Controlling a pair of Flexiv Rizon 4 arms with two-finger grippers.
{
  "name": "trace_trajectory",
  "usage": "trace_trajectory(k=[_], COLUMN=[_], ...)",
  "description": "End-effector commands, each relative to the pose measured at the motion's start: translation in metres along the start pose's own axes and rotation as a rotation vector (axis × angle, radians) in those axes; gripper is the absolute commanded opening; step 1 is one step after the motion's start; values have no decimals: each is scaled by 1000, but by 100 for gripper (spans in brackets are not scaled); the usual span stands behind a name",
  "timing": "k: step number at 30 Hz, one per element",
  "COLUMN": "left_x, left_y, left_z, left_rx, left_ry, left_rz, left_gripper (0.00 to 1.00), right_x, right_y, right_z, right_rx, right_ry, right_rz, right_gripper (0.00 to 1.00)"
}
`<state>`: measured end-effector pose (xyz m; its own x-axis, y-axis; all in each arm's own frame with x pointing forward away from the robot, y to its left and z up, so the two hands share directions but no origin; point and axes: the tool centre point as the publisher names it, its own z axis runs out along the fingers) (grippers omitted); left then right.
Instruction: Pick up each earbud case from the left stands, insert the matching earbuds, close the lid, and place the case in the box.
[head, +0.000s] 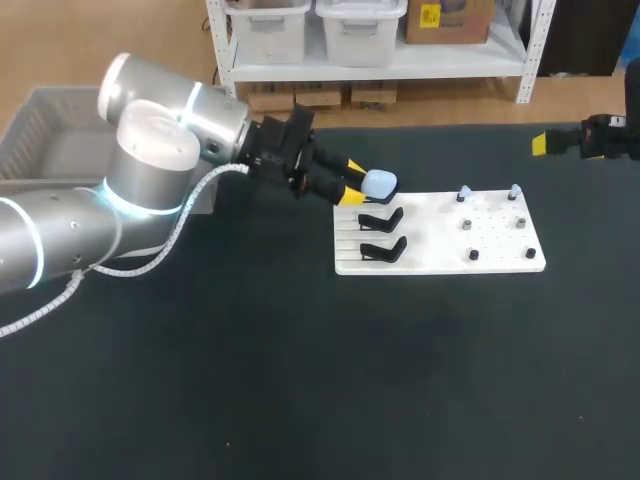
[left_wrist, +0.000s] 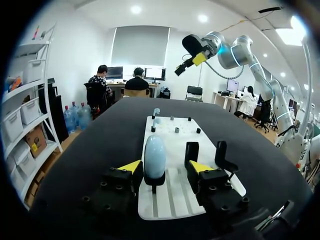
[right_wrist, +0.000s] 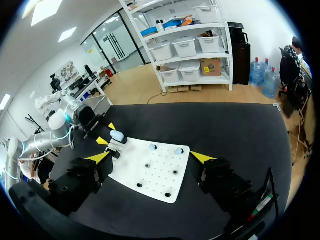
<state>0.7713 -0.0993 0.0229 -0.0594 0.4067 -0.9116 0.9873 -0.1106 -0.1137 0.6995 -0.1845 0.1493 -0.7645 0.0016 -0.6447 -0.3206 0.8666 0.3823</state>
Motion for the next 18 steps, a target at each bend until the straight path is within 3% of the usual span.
trace_trajectory(k=[1, 18], left_x=[2, 0], left_y=[3, 6], left_z=[2, 11], left_rx=[3, 5], left_ry=[-1, -10], left_rz=[-2, 6], left_gripper=[56, 50], right_x=[0, 0], right_y=[0, 0], right_z=[0, 0], right_rx=[0, 0], right_ry=[1, 1], right_rz=[0, 0], right_gripper=[100, 100])
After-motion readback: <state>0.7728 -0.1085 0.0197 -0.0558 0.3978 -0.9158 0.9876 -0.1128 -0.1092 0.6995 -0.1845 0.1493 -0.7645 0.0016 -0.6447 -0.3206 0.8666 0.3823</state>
